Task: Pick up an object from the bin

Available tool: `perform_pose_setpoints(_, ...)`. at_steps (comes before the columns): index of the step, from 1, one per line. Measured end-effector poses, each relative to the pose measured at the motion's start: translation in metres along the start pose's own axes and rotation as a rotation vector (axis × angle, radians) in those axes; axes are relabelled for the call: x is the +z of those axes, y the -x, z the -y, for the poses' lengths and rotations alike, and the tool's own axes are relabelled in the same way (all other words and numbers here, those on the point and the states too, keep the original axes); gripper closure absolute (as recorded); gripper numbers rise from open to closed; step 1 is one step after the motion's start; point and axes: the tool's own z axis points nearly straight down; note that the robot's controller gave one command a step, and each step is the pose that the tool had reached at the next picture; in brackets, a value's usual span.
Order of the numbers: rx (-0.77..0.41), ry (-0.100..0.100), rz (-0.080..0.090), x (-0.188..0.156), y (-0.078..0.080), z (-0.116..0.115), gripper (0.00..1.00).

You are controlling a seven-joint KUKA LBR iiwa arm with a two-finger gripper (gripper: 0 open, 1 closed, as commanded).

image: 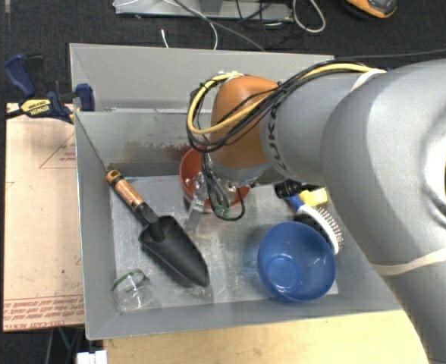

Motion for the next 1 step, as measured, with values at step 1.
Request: perform_pose_setpoints(1, -0.001, 0.0, 0.0, -0.0001, 0.0, 0.0001, 1.0)
